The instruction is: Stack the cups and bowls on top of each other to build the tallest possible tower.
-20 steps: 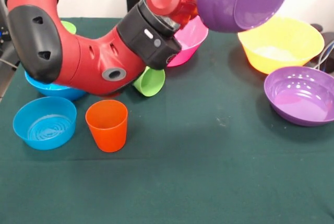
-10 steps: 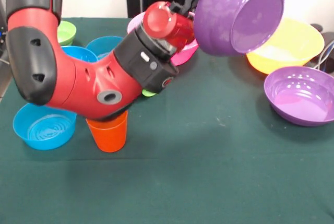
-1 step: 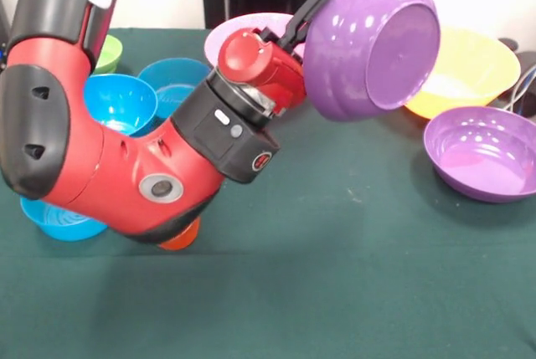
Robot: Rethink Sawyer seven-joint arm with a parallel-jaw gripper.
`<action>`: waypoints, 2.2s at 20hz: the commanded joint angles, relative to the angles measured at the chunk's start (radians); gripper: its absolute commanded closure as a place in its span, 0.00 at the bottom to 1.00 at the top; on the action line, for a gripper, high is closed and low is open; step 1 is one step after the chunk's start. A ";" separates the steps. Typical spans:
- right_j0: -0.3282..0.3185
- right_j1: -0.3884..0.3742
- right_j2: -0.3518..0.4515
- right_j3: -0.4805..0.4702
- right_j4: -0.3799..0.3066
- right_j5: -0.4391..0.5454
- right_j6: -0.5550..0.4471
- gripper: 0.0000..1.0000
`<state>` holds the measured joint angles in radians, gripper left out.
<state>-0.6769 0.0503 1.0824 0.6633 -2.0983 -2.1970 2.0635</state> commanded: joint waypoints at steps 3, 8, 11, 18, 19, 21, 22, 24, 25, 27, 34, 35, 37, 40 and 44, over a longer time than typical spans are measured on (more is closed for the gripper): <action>0.054 0.172 0.113 -0.333 -0.158 -0.108 -0.186 1.00; 0.043 0.214 0.280 -0.431 -0.251 -0.152 -0.088 1.00; 0.021 0.236 0.392 -0.456 -0.330 -0.169 -0.043 1.00; -0.083 0.329 0.762 -0.453 -0.632 -0.243 0.058 1.00; -0.100 0.346 0.817 -0.447 -0.686 -0.259 0.068 1.00; -0.130 0.384 0.923 -0.435 -0.790 -0.296 0.074 1.00; -0.144 0.402 0.971 -0.429 -0.836 -0.313 0.080 1.00; -0.156 0.426 1.024 -0.426 -0.885 -0.326 0.081 1.00; -0.156 0.428 1.026 -0.432 -0.885 -0.334 0.077 1.00; -0.158 0.434 1.032 -0.442 -0.886 -0.347 0.078 1.00; -0.154 0.445 1.023 -0.458 -0.888 -0.368 0.058 1.00; -0.151 0.445 1.015 -0.458 -0.889 -0.365 0.046 1.00; -0.150 0.446 1.008 -0.459 -0.889 -0.363 0.034 1.00; -0.148 0.445 0.994 -0.458 -0.890 -0.345 0.035 1.00; -0.143 0.436 0.972 -0.455 -0.891 -0.328 0.034 1.00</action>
<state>-0.8498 0.4123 2.1177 0.3058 -2.8811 -2.5329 2.0635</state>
